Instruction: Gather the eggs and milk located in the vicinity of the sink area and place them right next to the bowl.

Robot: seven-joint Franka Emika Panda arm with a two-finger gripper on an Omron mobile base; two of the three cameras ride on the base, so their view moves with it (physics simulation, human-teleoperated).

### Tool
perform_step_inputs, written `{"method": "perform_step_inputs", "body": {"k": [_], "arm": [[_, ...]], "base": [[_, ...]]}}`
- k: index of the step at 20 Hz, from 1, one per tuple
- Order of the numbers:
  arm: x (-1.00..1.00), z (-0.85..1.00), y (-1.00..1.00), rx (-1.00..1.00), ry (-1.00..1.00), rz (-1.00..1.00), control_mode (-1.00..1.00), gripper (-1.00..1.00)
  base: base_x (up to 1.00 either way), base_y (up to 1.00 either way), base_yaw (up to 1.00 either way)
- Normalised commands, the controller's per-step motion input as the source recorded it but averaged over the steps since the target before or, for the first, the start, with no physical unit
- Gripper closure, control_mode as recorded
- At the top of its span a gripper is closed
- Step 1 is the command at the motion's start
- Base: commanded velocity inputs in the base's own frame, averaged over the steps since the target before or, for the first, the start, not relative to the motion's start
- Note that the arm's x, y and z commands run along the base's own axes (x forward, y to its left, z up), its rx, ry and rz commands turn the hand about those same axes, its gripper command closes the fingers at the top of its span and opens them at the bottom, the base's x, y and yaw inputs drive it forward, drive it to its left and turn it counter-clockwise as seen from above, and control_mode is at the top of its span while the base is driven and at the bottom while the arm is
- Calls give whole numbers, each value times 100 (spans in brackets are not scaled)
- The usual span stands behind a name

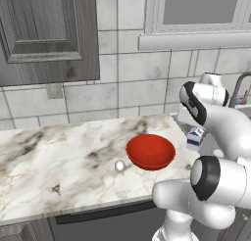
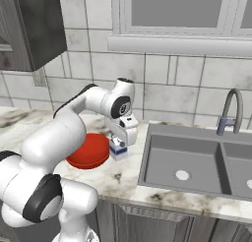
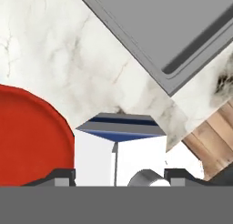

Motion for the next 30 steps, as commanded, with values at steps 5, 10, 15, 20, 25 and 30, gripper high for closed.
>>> {"method": "perform_step_inputs", "body": {"k": [5, 10, 15, 20, 25, 30], "arm": [[26, -28, 1, 0, 0, -42, -100, 100], [6, -14, 22, 0, -2, -23, -100, 100], [39, -30, -4, -2, 0, -40, -100, 100], [8, -8, -5, 3, 0, -29, -100, 100], [5, -10, -2, 8, 1, -20, -100, 100], [0, -8, 1, 0, -1, -8, -100, 100]], "base": [[0, 0, 0], [0, 0, 0], [0, 0, 0], [0, 0, 0], [0, 0, 0], [0, 0, 0]]}}
